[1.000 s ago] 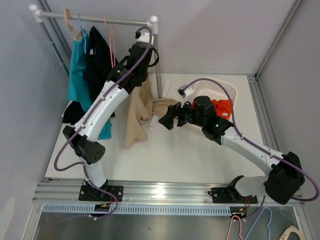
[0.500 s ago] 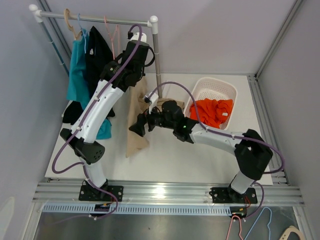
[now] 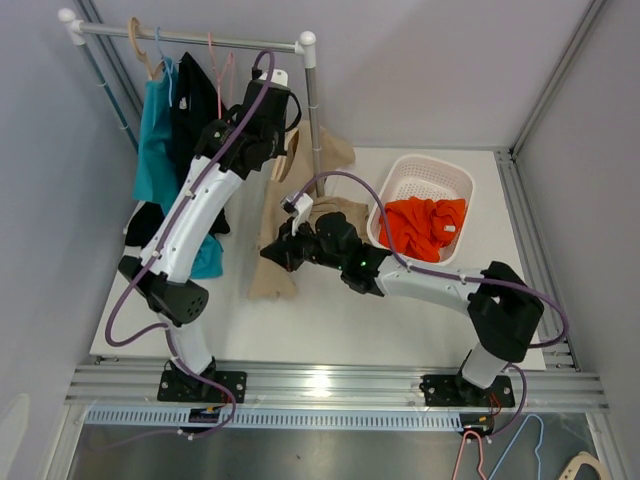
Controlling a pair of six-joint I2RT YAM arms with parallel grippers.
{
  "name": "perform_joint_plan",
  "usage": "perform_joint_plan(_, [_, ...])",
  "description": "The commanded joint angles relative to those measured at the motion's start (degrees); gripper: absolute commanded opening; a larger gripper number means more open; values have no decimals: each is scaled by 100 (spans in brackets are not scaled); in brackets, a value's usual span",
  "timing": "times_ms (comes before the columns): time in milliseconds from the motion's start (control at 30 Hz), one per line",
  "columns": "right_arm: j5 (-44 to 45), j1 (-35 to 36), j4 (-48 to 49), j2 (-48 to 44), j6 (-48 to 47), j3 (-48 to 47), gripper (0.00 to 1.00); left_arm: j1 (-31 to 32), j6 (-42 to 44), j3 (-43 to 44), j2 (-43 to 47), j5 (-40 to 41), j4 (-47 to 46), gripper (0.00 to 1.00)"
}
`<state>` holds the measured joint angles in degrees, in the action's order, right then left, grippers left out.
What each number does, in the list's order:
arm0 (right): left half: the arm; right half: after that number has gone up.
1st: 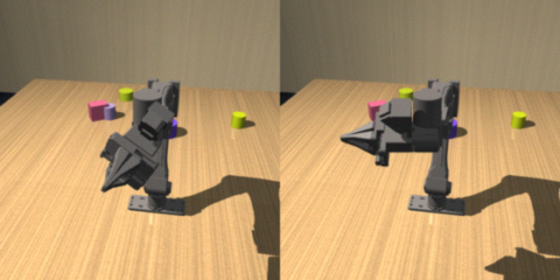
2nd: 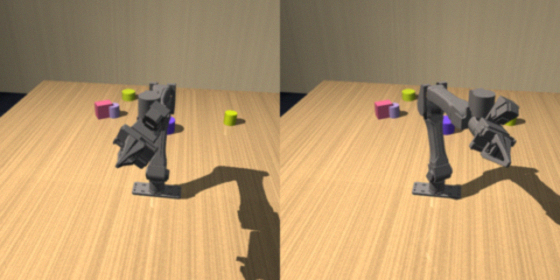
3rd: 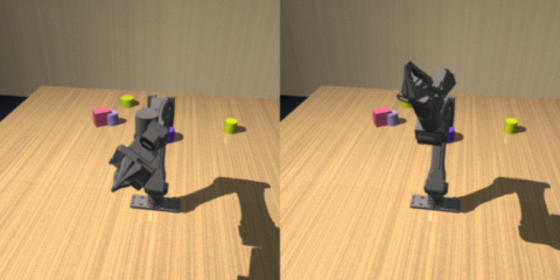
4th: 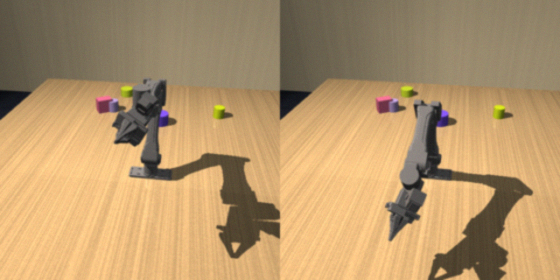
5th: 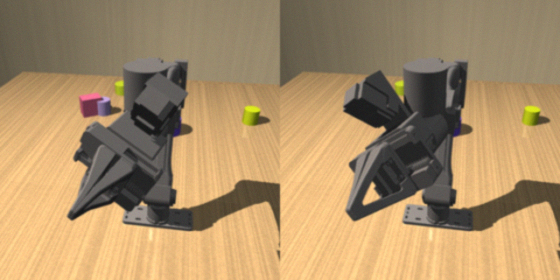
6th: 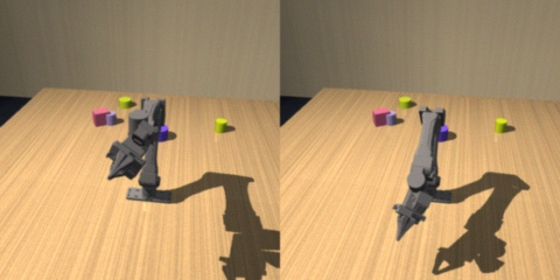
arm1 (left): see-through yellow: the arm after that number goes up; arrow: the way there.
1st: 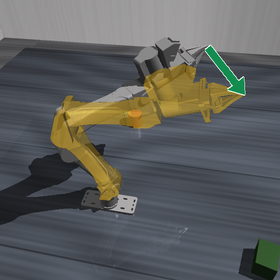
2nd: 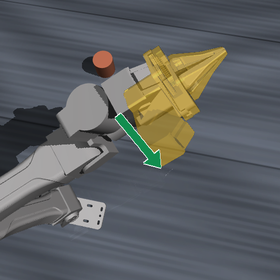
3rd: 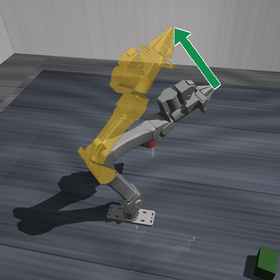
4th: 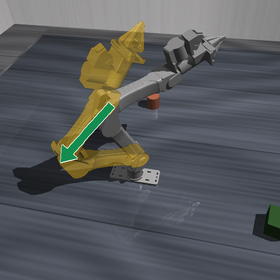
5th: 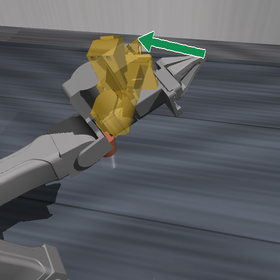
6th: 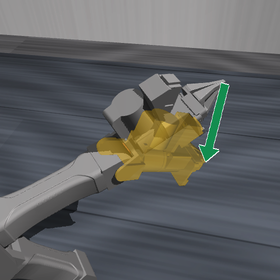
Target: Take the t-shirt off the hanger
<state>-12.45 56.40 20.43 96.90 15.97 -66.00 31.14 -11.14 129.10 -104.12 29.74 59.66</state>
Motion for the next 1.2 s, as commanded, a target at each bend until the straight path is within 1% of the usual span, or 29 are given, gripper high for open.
perform_joint_plan(0, [154, 652, -267, -522, -331, 271, 1, -178, -38, 107, -161, -11, -955, 1])
perform_joint_plan(133, [287, 793, -372, -594, -305, 263, 0, -169, -55, 177, -302, -100, -965, 1])
perform_joint_plan(167, [295, 785, -451, -585, -305, 245, 2, -178, -47, 186, -320, -100, -965, 1])
perform_joint_plan(200, [278, 802, -495, -576, -305, 228, 11, -178, -29, 203, -355, -91, -956, 1])
perform_joint_plan(233, [287, 811, -522, -541, -322, 202, 34, -187, -38, 230, -372, -91, -913, 1])
perform_joint_plan(300, [287, 820, -531, -497, -305, 219, 45, -213, -73, 256, -382, -126, -868, 1])
perform_joint_plan(333, [322, 820, -513, -427, -305, 228, 54, -213, -73, 265, -373, -152, -851, 1])
perform_joint_plan(400, [331, 811, -461, -357, -296, 228, 60, -213, -82, 265, -338, -222, -807, 1])
perform_joint_plan(567, [392, 811, -303, 12, -340, 105, 61, -213, -126, 265, -232, -267, -649, 1])
perform_joint_plan(600, [427, 811, -276, 65, -357, 96, 60, -213, -134, 274, -215, -267, -640, 1])
perform_joint_plan(633, [436, 811, -215, 118, -366, 113, 51, -213, -134, 274, -197, -275, -614, 1])
perform_joint_plan(667, [454, 802, -110, 162, -366, 113, 49, -213, -143, 291, -162, -284, -613, 1])
perform_joint_plan(700, [471, 793, -92, 267, -340, 105, 49, -213, -135, 274, -136, -284, -579, 1])
perform_joint_plan(733, [454, 793, -74, 320, -349, 87, 44, -213, -126, 282, -118, -284, -569, 1])
perform_joint_plan(767, [445, 793, -65, 364, -340, 78, 43, -213, -117, 326, -118, -284, -561, 1])
perform_joint_plan(800, [428, 793, -48, 434, -314, 78, 43, -213, -91, 361, -118, -275, -534, 1])
perform_joint_plan(833, [427, 793, -30, 470, -279, 96, 47, -213, -90, 431, -135, -275, -499, 1])
perform_joint_plan(900, [471, 785, 14, 479, -261, 131, 51, -213, -73, 458, -153, -275, -455, 1])
perform_joint_plan(933, [489, 785, 49, 461, -261, 201, 38, -213, -82, 476, -153, -293, -446, 1])
perform_joint_plan(967, [532, 793, 101, 444, -261, 227, 31, -222, -82, 485, -153, -302, -438, 1])
perform_joint_plan(1000, [576, 793, 119, 426, -261, 254, 16, -222, -99, 493, -153, -328, -429, 1])
perform_joint_plan(1033, [664, 776, 128, 409, -252, 271, 6, -213, -108, 494, -153, -346, -429, 1])
perform_joint_plan(1067, [691, 776, 128, 391, -261, 280, 6, -213, -108, 476, -153, -346, -420, 1])
perform_joint_plan(1133, [717, 776, 146, 356, -261, 298, 0, -213, -108, 476, -162, -337, -420, 1])
perform_joint_plan(1167, [709, 776, 163, 347, -243, 341, 0, -213, -108, 467, -153, -328, -411, 1])
